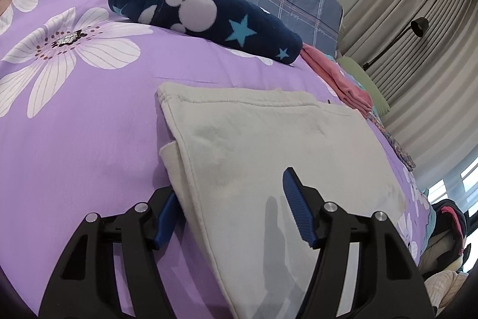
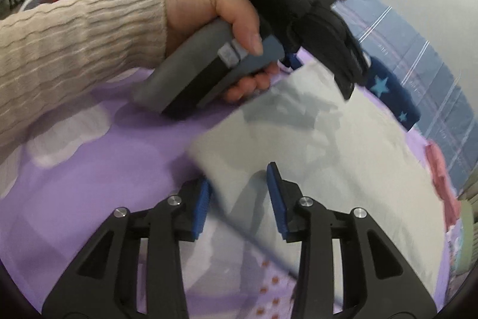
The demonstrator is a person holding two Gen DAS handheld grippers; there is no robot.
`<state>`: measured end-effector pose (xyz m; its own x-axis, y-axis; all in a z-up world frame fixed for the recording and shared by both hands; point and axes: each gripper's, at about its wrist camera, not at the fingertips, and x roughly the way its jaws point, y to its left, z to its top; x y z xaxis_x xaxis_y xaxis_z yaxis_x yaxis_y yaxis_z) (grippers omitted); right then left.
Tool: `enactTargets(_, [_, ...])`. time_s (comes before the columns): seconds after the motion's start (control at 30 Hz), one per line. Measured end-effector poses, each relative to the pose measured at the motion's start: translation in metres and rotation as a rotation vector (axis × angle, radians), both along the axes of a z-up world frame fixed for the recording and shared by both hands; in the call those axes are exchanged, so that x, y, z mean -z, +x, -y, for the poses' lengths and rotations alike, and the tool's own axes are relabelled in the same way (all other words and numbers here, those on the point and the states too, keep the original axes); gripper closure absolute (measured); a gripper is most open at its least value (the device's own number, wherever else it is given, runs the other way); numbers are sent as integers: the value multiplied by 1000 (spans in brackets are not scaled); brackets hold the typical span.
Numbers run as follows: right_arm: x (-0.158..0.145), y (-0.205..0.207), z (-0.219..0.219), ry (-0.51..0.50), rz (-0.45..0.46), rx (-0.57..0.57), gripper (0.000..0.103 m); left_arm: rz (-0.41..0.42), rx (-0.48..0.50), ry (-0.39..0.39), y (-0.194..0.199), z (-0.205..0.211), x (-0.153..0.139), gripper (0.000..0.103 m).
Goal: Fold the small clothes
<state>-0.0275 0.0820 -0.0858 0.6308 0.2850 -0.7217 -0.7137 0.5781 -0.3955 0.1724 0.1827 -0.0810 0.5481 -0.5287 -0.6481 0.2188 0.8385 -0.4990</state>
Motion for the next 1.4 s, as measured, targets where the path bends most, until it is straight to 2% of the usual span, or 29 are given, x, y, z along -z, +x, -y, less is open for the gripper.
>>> enactTargets(0.07, [3, 5, -8, -19, 42, 15, 60, -3, 9, 5, 3, 1, 0, 39])
enactTargets(0.1, [3, 6, -9, -11, 39, 13, 68, -2, 7, 19, 5, 2, -1, 47])
enactTargets(0.13, [1, 6, -8, 1, 31, 10, 95, -5, 3, 45, 7, 3, -2, 66])
enactTargets(0.2, [-7, 6, 0, 51, 29, 24, 95, -33, -3, 43, 13, 1, -1, 94])
enactTargets(0.3, [-29, 9, 22, 161, 18, 65, 95, -43, -22, 22, 14, 1, -8, 95])
enactTargets(0.47, [-56, 21, 63, 276, -24, 152, 95, -6, 5, 39, 14, 29, -44, 95])
enactTargets(0.6, [-73, 27, 109, 390, -48, 223, 95, 50, 36, 129, 14, 69, -79, 95])
enactTargets(0.87, [-97, 43, 210, 634, -144, 345, 95, 67, 73, 205, 27, 157, -120, 95])
enactTargets(1.1, [-97, 54, 301, 791, -184, 439, 95, 47, 103, 268, 50, 249, -125, 95])
enactTargets(1.4, [-68, 67, 403, 935, -276, 586, 95, -2, 186, 381, 72, 360, -93, 95])
